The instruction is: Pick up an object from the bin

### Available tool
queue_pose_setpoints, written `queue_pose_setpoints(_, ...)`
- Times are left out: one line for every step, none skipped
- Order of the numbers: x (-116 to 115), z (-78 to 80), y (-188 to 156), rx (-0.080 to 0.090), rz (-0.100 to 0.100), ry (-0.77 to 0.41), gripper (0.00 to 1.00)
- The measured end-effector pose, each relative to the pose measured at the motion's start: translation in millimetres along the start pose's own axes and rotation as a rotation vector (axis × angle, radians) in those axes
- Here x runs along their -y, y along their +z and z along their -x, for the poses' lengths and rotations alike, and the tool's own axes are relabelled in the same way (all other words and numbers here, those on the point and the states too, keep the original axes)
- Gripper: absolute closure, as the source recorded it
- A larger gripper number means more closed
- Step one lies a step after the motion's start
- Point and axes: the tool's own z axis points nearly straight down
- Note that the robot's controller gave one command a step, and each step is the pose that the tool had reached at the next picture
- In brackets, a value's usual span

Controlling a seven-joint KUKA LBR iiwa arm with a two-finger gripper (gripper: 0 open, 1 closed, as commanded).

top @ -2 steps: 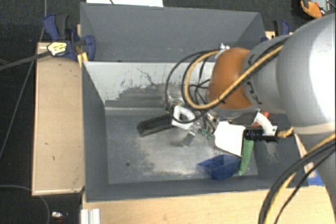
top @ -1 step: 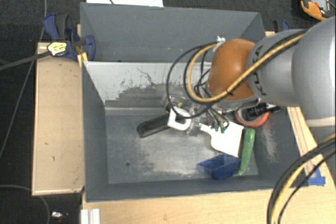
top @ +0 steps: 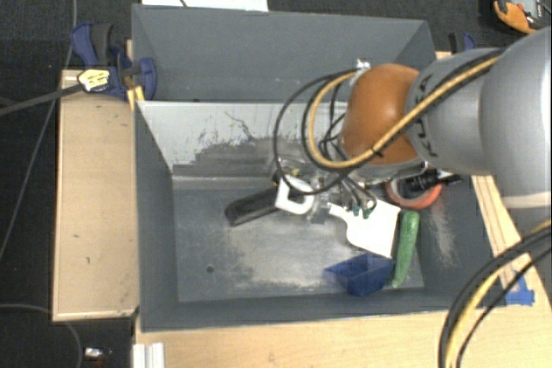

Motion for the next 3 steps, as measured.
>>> queue_pose_setpoints(0.5, -3.4, -18.2, -0.012, -0.001, 0.000, 1.00)
queue_pose_setpoints(0.1, -1.3, -74.6, -0.008, 0.000, -0.002, 1.00)
queue_pose_setpoints(-0.2, 1.0, -110.5, 0.000, 0.001, -0.003, 1.00)
